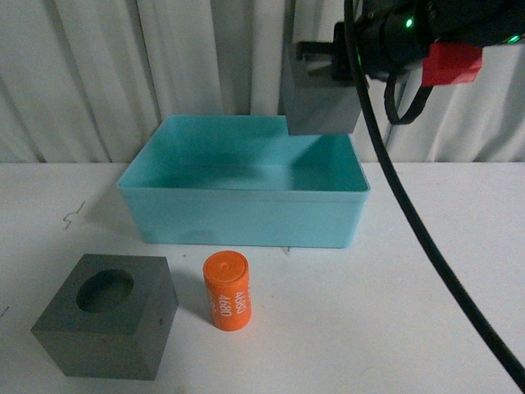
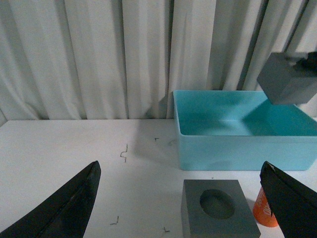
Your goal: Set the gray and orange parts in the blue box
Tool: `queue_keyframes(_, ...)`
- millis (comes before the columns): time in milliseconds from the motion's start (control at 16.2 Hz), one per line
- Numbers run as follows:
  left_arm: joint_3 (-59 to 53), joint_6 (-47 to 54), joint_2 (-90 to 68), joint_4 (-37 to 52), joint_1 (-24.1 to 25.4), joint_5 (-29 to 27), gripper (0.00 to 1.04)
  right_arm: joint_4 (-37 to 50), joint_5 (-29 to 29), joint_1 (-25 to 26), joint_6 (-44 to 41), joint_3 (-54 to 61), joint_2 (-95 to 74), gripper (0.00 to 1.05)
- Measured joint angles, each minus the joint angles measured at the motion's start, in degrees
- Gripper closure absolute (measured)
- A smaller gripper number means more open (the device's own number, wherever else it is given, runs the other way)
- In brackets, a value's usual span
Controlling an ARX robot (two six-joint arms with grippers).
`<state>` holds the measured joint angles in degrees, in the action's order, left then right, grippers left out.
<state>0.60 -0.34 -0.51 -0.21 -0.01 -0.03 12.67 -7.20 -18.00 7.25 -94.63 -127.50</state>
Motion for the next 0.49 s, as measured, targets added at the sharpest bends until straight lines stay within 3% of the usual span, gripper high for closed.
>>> queue_keyframes(493, 0.0, -0.02, 0.0, 0.0, 0.0, 0.0, 0.07, -10.16, -5.95, -2.75, 1.55, -15.76, -13.46, 0.86)
